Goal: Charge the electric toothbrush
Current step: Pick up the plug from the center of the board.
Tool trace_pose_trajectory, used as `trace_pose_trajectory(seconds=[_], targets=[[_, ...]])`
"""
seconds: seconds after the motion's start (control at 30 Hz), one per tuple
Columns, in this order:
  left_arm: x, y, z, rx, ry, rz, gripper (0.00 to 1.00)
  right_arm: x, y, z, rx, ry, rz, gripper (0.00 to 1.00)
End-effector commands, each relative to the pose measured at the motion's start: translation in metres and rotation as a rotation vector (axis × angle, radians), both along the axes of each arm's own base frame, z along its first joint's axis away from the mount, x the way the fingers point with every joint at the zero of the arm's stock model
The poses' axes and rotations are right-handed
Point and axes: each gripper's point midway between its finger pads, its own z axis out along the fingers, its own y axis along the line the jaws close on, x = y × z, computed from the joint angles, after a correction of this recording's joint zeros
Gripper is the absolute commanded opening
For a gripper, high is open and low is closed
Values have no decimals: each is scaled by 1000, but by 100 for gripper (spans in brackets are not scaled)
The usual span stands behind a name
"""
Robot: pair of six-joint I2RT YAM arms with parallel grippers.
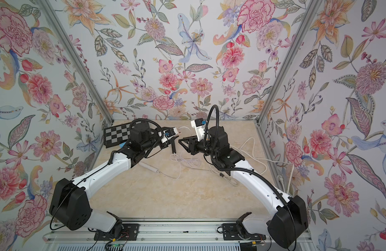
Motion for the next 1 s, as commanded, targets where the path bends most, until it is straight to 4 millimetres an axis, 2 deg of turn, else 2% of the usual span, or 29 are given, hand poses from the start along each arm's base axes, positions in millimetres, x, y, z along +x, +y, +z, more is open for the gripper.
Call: trace_pose_trajectory(seconds=[0.0, 0.13, 0.3, 0.47, 0.7, 0.83, 0.87, 0.9, 0.97], targets=[[-8, -6, 16, -41, -34, -30, 20, 26, -1, 15, 40, -14, -95, 47], [-19, -9, 23, -67, -39, -79, 21, 46, -3, 8, 13, -31, -118, 50], [-31, -15, 24, -75, -44, -128, 21, 57, 4, 10, 15, -34, -88, 49], [-35, -20, 25, -79, -45, -145, 21, 58, 11, 10, 26, -24, -46, 38], [-34, -25, 31, -89, -63, -147, 22, 44, 23, 1, 39, 24, 70, 30], [-37, -28, 29, -82, -61, -164, 23, 38, 22, 3, 28, 6, 101, 12], [-38, -29, 28, -79, -60, -169, 28, 36, 20, 5, 24, -3, 104, 10], [-39, -30, 28, -80, -59, -173, 37, 36, 17, 6, 22, -11, 103, 8], [-39, -30, 30, -94, -60, -167, 69, 36, 11, 11, 16, -40, 102, 6]])
